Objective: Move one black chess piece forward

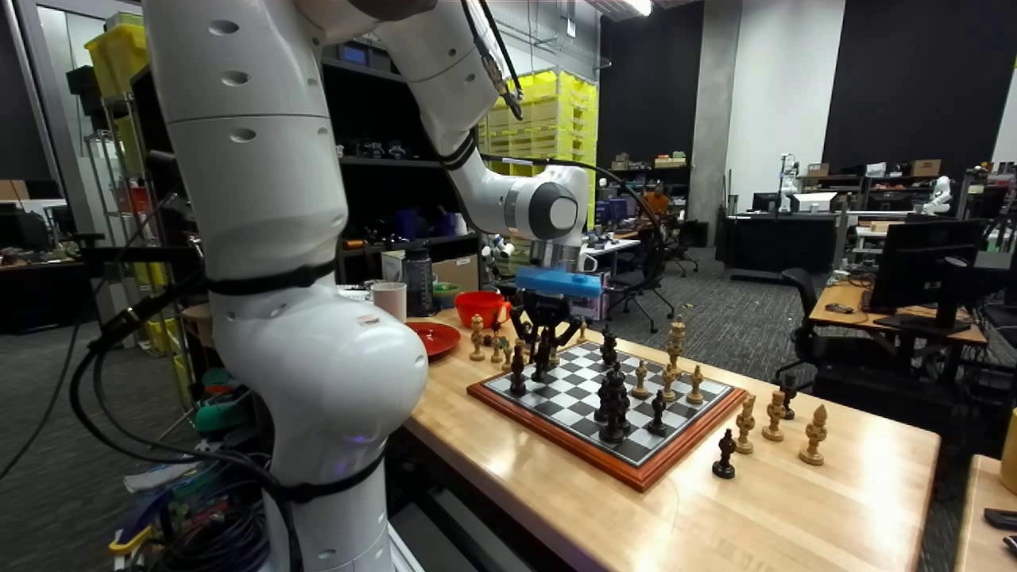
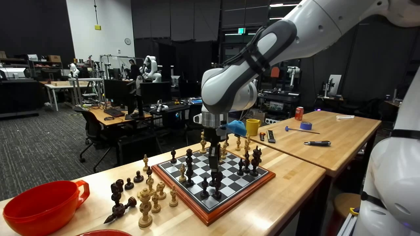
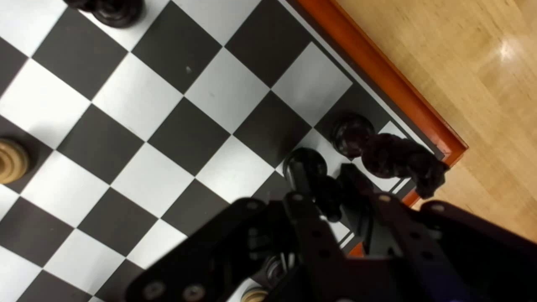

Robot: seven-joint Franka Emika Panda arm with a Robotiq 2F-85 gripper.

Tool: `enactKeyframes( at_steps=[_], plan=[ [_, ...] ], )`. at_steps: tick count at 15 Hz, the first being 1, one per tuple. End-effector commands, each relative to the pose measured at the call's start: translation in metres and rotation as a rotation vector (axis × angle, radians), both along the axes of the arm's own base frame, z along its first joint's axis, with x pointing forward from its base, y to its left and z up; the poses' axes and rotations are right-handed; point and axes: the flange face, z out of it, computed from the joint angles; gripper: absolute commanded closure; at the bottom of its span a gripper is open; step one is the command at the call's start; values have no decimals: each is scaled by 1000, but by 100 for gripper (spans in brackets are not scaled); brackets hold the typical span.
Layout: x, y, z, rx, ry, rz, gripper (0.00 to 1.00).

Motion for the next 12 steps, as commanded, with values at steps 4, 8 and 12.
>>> enactKeyframes(
  at_steps=[4,8,12],
  plan=[
    [3,5,-1,22,15,-3,94],
    [-1,9,-2,25,24,11,94],
    [-3,12,-3,24,28,20,94]
  ],
)
